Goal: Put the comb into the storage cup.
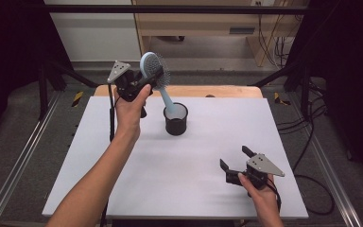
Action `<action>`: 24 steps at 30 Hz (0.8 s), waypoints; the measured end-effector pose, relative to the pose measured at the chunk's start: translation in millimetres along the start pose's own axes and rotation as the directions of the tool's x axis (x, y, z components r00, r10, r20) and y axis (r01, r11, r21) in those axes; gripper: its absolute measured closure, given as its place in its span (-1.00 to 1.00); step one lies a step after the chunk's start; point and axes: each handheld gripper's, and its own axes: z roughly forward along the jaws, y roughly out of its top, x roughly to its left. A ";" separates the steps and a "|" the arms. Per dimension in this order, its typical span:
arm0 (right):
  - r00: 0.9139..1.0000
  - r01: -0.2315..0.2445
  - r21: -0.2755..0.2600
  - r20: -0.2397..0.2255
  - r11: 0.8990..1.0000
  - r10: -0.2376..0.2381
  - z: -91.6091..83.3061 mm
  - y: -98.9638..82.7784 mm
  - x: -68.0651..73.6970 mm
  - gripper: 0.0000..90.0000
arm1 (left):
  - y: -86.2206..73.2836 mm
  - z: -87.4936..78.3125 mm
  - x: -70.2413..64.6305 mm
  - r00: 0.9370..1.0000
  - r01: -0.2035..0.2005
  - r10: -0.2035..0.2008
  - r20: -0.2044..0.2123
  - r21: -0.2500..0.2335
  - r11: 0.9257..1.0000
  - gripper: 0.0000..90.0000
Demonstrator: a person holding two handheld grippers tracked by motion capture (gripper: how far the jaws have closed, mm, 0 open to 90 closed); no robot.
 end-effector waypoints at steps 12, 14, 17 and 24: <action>1.000 -0.001 0.000 0.001 1.000 0.001 0.0 0.1 -0.1 -0.88 | -2.4 3.3 2.6 1.000 0.010 -0.010 -0.017 -0.003 1.000 0.10; 1.000 -0.001 0.000 0.001 1.000 0.001 -0.1 0.1 -0.1 -0.88 | -3.0 3.9 3.1 1.000 0.012 -0.012 -0.019 -0.004 1.000 0.11; 1.000 0.000 0.000 0.001 1.000 0.000 -0.1 0.1 -0.2 -0.88 | -3.9 4.6 3.8 1.000 0.014 -0.014 -0.022 -0.005 1.000 0.10; 1.000 -0.002 -0.003 0.000 1.000 0.002 -0.9 0.5 -0.5 -0.88 | -4.8 6.1 2.1 1.000 0.012 -0.012 -0.025 -0.008 1.000 0.11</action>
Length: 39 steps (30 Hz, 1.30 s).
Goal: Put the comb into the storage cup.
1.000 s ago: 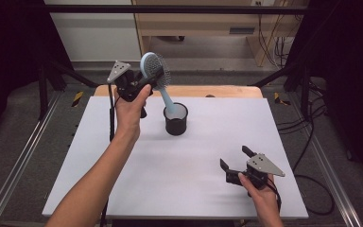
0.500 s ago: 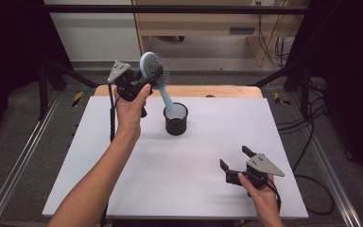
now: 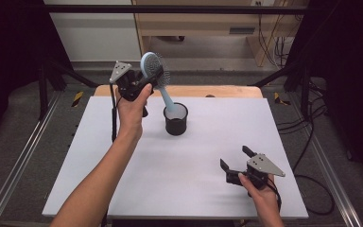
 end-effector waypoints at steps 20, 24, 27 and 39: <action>1.000 -0.001 0.000 -0.003 1.000 0.001 -0.6 0.0 -0.3 -0.88 | -11.4 9.1 -3.2 1.000 -0.005 0.005 -0.002 0.009 1.000 0.11; 1.000 0.004 0.003 -0.003 1.000 -0.004 -0.5 -0.1 -0.6 -0.88 | -17.9 11.2 -2.4 1.000 -0.010 0.010 -0.005 0.024 1.000 0.11; 1.000 0.003 0.001 -0.003 1.000 -0.003 -1.0 0.0 -1.0 -0.88 | -21.4 12.5 -0.8 1.000 -0.005 0.005 -0.011 0.028 1.000 0.11; 1.000 0.008 0.002 -0.005 1.000 -0.008 -1.1 -0.2 -1.4 -0.88 | -36.4 18.9 -0.7 1.000 -0.025 0.026 -0.013 0.056 0.998 0.11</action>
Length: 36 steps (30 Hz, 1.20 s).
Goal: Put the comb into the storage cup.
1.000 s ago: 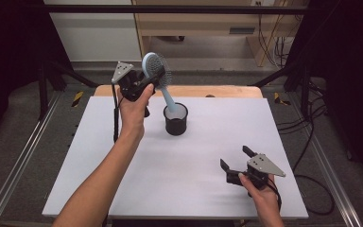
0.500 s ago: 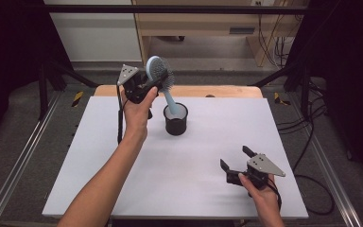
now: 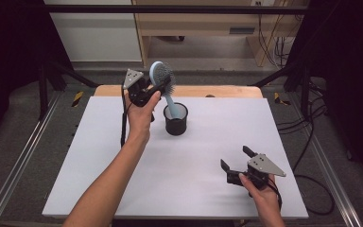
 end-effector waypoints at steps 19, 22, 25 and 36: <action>1.000 0.008 0.011 0.000 1.000 -0.008 1.1 -0.9 0.8 -0.88 | -17.1 6.4 -3.0 1.000 -0.002 0.002 0.010 0.026 1.000 0.11; 1.000 0.009 0.016 -0.001 1.000 -0.009 1.3 -1.2 1.1 -0.88 | -19.3 8.6 -2.7 1.000 -0.003 0.003 0.010 0.030 1.000 0.10; 1.000 0.008 0.015 -0.003 1.000 -0.008 1.1 -1.2 1.3 -0.88 | -21.3 10.4 -2.9 1.000 -0.003 0.002 0.011 0.036 0.999 0.10; 1.000 0.009 0.019 -0.004 1.000 -0.009 1.6 -1.5 1.4 -0.88 | -27.5 14.6 -5.3 1.000 -0.004 0.004 0.017 0.048 0.999 0.10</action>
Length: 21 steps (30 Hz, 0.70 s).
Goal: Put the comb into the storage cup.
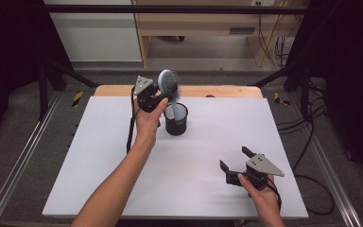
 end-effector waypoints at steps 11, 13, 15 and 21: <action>1.000 0.001 -0.002 -0.002 1.000 -0.001 0.1 0.2 0.6 -0.88 | -9.8 0.5 2.7 1.000 0.018 -0.018 -0.009 0.009 1.000 0.10; 1.000 0.001 -0.001 -0.003 1.000 -0.001 0.0 0.2 0.4 -0.88 | -10.7 1.1 3.1 1.000 0.022 -0.022 -0.010 0.011 1.000 0.10; 1.000 0.001 -0.001 -0.003 1.000 -0.001 0.2 0.1 0.4 -0.88 | -11.6 2.3 3.1 1.000 0.030 -0.029 -0.011 0.009 1.000 0.10; 1.000 0.002 0.000 -0.004 1.000 -0.002 0.6 -0.2 0.4 -0.88 | -13.6 4.3 3.0 1.000 0.027 -0.027 -0.012 0.013 1.000 0.10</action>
